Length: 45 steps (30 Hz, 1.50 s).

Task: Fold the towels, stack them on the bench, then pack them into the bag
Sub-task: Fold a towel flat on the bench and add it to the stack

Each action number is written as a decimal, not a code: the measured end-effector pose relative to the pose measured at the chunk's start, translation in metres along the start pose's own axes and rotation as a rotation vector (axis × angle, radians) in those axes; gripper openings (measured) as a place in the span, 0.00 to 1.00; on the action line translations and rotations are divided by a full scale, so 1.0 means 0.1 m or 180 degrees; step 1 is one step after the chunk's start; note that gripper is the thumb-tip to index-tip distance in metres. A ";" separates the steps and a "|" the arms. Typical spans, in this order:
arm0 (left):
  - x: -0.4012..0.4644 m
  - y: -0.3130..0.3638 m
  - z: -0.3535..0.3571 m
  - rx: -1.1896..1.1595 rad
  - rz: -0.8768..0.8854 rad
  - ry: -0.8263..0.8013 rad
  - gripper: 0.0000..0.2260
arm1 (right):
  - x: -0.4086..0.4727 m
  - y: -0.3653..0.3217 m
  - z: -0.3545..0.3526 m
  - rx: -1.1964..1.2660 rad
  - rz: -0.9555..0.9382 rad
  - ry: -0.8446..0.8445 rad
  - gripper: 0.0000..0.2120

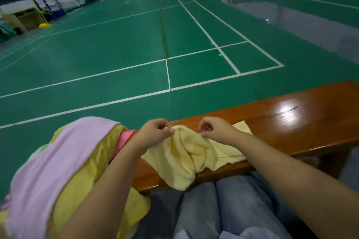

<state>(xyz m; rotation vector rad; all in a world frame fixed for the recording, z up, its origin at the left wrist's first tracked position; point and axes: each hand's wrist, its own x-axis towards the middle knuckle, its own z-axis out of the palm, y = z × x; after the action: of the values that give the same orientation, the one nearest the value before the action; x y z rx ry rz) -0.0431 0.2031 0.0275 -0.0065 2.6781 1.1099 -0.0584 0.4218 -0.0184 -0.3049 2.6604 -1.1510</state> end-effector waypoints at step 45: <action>0.32 0.01 1.51 0.2023 0.1311 -0.0795 0.14 | -0.32 1.20 -0.07 -0.0591 0.0510 0.0586 0.13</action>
<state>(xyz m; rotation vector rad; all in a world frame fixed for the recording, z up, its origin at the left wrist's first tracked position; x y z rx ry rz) -0.0408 0.3121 -0.0816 0.7637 2.7287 0.2619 -0.0420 0.5156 -0.0978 -0.0146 2.8962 -0.9266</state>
